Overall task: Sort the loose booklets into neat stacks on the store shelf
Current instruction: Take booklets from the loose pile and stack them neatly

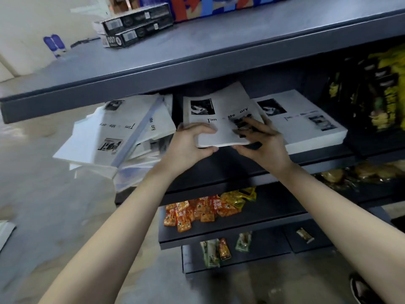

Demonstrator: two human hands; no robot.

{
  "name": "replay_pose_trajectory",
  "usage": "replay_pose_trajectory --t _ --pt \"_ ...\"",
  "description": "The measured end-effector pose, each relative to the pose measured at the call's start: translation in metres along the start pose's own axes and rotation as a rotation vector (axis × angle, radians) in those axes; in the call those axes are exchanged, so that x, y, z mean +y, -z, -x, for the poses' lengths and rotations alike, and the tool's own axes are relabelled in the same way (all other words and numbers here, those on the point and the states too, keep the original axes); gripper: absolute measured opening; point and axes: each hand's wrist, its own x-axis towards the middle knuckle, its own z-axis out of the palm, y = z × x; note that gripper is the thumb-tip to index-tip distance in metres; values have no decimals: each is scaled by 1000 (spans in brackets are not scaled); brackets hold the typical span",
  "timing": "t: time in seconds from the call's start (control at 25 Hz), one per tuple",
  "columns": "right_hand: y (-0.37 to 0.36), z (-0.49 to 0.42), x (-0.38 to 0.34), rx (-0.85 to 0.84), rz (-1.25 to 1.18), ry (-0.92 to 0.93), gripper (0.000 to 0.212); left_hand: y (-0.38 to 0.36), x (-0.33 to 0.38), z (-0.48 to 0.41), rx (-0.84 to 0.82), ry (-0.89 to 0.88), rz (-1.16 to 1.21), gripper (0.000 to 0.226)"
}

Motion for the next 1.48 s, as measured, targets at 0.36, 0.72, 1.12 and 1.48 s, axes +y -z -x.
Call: replay_pose_trajectory --t 0.36,0.72,1.12,1.48 --pt "99 47 122 -148 159 -92 34 -138 70 -48 -107 14 126 31" --pt "113 52 195 -563 248 -280 41 -230 85 -70 -376 123 -341 53" --pt "109 31 222 -559 119 -472 40 -260 86 -98 -332 151 -438 56" --pt "108 33 202 -589 261 -564 39 -256 88 -101 -410 165 -476 56"
